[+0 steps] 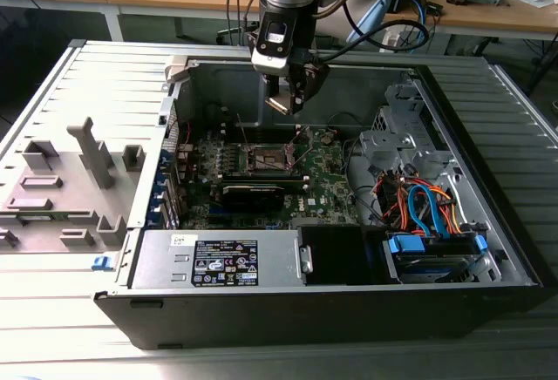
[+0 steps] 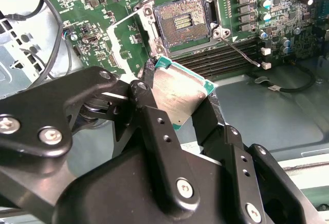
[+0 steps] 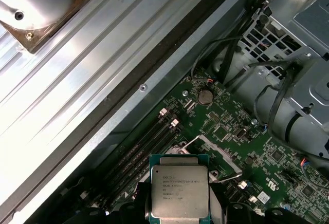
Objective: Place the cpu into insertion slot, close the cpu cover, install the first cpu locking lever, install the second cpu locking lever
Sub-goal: 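Place the cpu into insertion slot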
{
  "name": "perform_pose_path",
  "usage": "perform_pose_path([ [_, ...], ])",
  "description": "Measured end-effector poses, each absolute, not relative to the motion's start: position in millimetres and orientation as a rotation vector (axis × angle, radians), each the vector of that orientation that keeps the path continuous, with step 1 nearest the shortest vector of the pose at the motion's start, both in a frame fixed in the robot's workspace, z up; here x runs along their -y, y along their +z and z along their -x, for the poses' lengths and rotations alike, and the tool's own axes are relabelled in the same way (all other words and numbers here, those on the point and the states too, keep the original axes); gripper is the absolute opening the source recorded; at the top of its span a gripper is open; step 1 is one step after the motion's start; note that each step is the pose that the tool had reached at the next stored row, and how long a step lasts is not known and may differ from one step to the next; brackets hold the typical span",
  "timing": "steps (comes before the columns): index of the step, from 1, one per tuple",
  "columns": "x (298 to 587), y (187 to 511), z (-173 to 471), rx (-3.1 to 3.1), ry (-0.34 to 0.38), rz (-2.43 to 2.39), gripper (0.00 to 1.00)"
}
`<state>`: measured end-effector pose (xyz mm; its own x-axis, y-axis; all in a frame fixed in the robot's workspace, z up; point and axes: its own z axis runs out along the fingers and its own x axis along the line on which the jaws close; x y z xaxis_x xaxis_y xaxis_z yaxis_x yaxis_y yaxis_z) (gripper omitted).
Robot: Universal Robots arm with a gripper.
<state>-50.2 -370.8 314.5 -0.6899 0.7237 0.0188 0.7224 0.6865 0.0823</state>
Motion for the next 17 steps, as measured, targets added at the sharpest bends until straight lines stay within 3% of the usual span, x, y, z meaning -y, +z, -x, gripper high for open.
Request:
perform_pose_path([
  [17,370.8,314.5,50.2,-2.865,0.13,-1.244,0.54],
])
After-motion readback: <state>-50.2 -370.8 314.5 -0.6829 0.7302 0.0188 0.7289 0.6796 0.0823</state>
